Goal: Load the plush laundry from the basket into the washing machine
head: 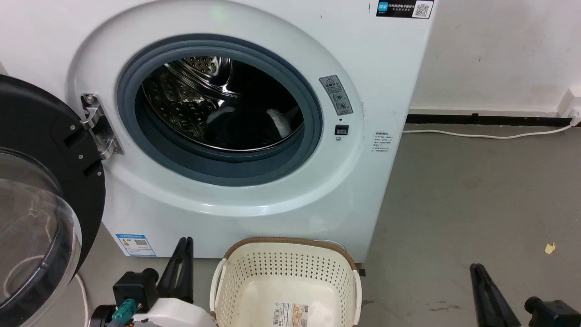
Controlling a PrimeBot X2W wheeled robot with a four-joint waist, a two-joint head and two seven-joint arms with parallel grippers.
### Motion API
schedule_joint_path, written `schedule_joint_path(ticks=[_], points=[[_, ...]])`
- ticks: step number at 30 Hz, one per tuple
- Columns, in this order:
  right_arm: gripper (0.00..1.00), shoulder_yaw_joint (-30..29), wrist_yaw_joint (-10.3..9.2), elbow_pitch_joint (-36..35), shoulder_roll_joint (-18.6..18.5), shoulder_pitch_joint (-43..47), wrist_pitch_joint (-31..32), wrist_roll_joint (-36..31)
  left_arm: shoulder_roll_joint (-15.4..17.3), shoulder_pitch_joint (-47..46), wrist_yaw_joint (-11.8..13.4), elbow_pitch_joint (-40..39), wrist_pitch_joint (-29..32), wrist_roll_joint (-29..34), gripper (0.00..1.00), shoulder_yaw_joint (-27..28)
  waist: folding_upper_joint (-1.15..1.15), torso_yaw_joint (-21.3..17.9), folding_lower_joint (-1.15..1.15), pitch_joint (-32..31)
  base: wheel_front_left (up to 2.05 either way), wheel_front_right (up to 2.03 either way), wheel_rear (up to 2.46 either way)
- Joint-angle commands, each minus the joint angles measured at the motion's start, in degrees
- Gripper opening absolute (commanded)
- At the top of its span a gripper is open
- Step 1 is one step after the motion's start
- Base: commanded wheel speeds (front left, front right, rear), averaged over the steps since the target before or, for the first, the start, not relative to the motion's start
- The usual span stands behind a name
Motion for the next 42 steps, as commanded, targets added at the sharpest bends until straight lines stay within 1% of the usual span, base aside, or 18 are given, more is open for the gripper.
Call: schedule_joint_path(ticks=[1,42], points=[[0.00,0.0,0.00,0.0,0.0,0.0,0.0,0.0,0.0,0.0,0.0,0.0,0.0,0.0,0.00,0.0,0.00,0.0,0.00,0.0,0.00,0.00,0.00],[0.00,0.9,-0.01,-1.7,0.0,-2.6,3.6,-4.2,-4.6,0.7,-3.8,-2.1,4.3,9.3,0.00,6.6,0.00,-2.4,0.00,0.6,0.00,0.00,0.00]])
